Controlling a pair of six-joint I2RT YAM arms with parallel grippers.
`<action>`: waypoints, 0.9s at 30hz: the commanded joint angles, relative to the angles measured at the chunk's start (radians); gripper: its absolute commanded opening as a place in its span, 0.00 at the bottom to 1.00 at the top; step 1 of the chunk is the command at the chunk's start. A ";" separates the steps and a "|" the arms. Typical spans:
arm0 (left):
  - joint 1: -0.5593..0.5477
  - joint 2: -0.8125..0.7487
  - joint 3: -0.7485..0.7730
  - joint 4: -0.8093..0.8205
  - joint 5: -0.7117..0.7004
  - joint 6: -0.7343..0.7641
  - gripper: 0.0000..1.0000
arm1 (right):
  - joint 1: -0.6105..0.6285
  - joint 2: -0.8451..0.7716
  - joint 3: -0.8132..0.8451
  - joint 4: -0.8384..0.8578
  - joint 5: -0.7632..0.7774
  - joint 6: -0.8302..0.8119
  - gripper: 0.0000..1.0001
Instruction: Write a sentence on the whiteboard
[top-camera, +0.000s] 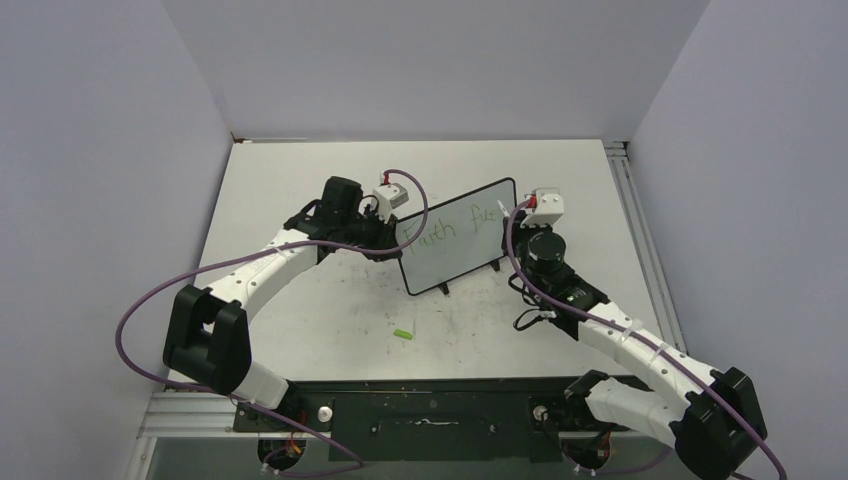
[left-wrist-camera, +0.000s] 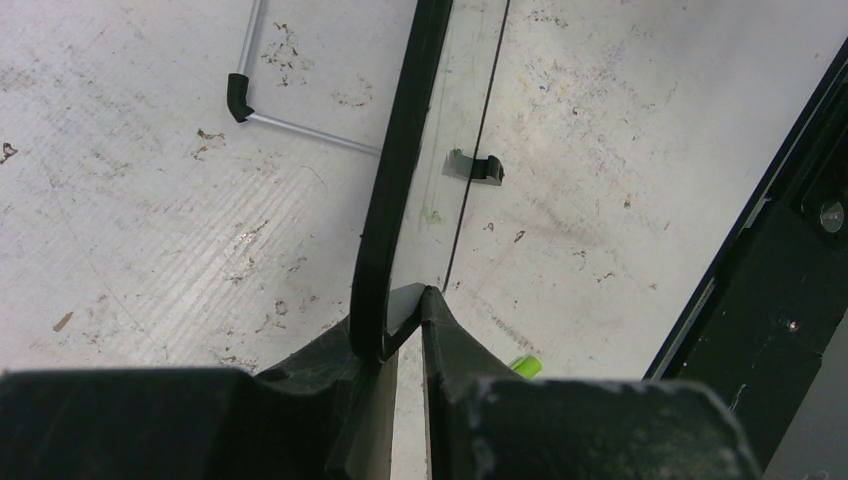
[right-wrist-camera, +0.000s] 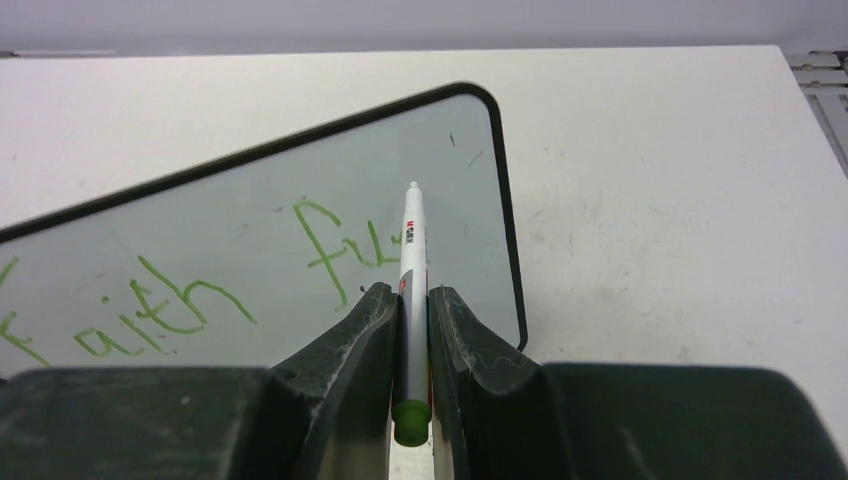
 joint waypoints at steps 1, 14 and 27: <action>-0.001 -0.016 0.024 -0.020 -0.074 0.068 0.00 | -0.035 0.016 0.078 0.030 -0.052 -0.017 0.05; -0.001 -0.020 0.025 -0.019 -0.073 0.069 0.00 | -0.048 0.053 0.084 0.071 -0.083 -0.011 0.05; -0.001 -0.021 0.024 -0.020 -0.076 0.069 0.00 | -0.052 0.045 0.036 0.045 -0.063 -0.003 0.05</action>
